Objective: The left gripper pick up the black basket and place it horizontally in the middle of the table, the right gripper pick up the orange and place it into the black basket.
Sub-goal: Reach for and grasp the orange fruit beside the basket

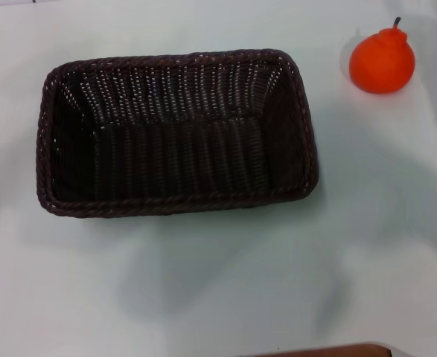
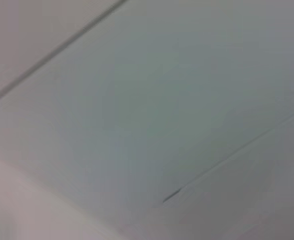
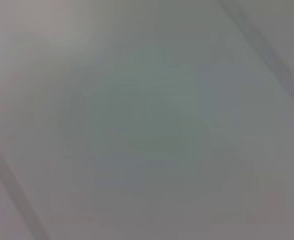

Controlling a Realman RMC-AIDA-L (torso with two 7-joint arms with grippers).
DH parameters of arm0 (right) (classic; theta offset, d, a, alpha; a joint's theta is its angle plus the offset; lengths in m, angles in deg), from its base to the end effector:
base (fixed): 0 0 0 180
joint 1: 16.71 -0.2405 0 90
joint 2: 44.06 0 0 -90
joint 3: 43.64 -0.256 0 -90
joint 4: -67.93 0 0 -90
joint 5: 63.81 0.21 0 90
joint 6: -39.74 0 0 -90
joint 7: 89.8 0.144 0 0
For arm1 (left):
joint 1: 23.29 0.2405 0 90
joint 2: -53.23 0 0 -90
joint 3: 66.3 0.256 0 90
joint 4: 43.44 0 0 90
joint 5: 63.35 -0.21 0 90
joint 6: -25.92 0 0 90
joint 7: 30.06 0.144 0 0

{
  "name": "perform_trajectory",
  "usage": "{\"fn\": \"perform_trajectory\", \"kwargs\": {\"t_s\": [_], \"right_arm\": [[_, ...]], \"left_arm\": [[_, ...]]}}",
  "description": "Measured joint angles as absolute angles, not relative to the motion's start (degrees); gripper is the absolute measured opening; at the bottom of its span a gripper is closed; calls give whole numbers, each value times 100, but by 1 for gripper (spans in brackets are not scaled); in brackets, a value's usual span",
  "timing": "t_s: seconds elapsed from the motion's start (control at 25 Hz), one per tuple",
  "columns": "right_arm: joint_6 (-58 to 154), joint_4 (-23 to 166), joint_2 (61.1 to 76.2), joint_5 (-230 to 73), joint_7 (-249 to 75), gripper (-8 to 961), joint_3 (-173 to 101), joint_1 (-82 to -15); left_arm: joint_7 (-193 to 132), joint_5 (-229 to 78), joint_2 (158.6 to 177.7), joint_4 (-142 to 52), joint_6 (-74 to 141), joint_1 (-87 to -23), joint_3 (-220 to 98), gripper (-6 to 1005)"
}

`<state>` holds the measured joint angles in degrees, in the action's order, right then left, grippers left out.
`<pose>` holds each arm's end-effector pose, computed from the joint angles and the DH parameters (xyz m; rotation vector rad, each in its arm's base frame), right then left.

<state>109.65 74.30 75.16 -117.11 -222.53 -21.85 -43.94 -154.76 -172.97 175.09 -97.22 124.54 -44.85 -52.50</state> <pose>0.3537 0.3408 0.0473 -0.9364 -1.3431 -1.3940 -0.3052 0.2924 0.1012 -1.9678 -1.5168 -1.2498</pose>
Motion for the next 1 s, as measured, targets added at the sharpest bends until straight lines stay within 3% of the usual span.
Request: {"fn": "perform_trajectory", "kwargs": {"t_s": [0.16,0.48,0.72,1.0], "right_arm": [[10635,8210,7342,-12641,-21222,811,-1261,-4380],[10551,10235,6952,-15810,-18042,805,-567,-4401],[11048,11886,6924,-17782,-16331,806,-592,-4434],[11172,12355,6882,-19112,-15743,805,-606,-4636]], "left_arm": [[-13887,-16466,17486,-9399,13003,-4449,-5323,734],[-11430,-15674,17688,-8696,13173,-4427,-5288,730],[-11124,-15645,17677,-8464,13122,-4490,-5267,711],[-11153,-15664,17662,-8458,13047,-4560,-5224,602]]}}
